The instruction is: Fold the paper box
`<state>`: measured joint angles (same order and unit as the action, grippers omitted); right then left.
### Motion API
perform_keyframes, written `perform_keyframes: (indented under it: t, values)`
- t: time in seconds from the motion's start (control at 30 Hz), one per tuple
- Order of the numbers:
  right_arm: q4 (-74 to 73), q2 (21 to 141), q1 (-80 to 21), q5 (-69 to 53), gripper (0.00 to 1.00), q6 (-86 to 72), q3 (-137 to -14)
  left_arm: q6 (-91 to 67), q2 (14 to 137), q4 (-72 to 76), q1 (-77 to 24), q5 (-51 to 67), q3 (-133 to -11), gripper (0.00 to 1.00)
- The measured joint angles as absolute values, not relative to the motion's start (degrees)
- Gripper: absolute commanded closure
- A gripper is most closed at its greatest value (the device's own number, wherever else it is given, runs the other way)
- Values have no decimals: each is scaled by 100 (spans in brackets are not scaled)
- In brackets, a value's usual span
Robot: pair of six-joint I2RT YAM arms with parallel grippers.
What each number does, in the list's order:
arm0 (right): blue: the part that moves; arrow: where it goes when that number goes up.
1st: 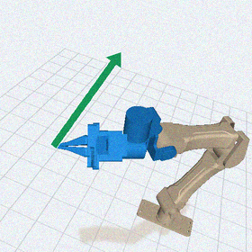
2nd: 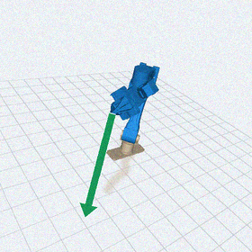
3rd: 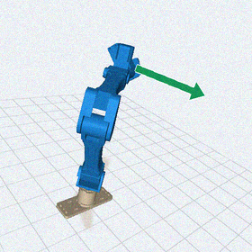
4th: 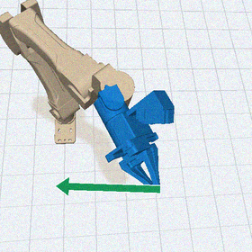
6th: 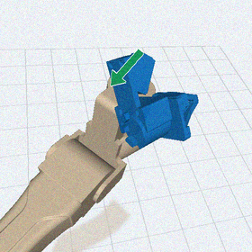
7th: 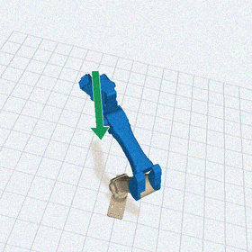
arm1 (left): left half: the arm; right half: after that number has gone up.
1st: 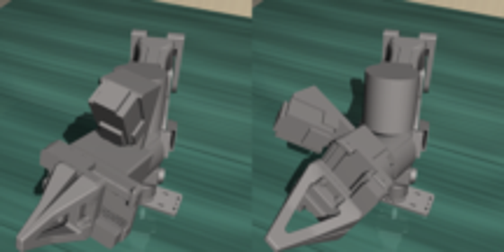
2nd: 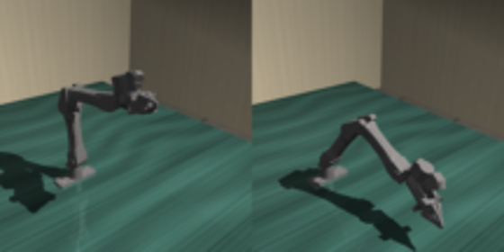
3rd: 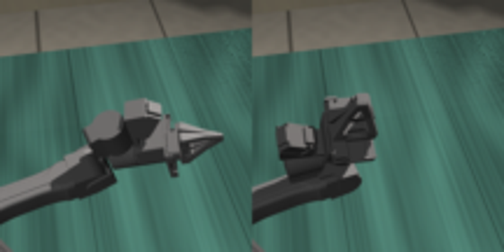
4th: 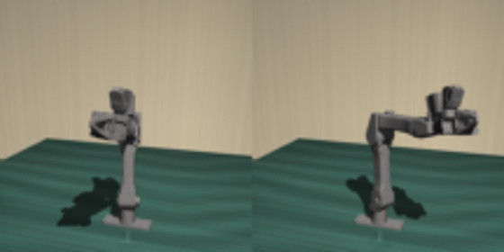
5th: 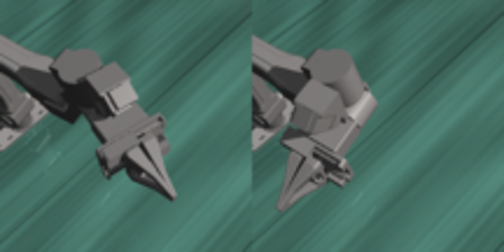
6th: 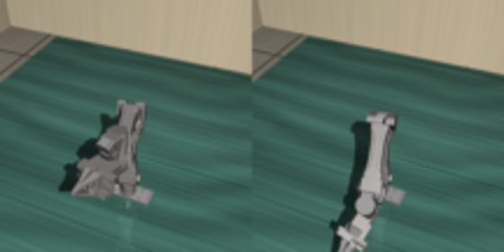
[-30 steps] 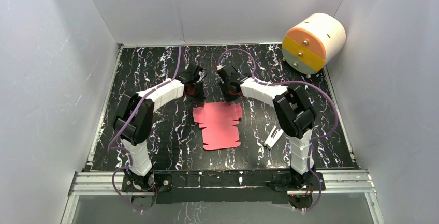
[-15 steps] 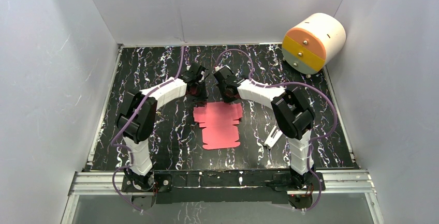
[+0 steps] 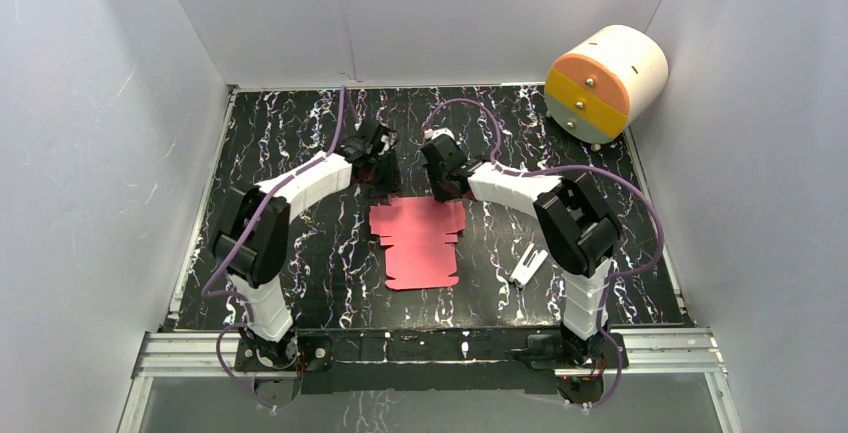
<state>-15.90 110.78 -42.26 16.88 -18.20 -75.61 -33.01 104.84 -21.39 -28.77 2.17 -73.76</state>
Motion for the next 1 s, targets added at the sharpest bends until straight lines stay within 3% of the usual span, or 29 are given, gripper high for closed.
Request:
perform_keyframes:
  t: [0.3, 0.63, 1.0]
  values:
    - [-825, 10735, -3938, 1031, 80, -2257, -6871, -3465, 8720, -1946, -2453, 329, -6274, 50]
    - [-110, 10473, -3546, 67, 47, -2536, -6309, -3881, 7572, -1793, -2156, 755, -4729, 49]
    - [617, 9592, -2657, -1313, 41, -2749, -5221, -4357, 7083, -1225, -2032, 1369, -3780, 48]
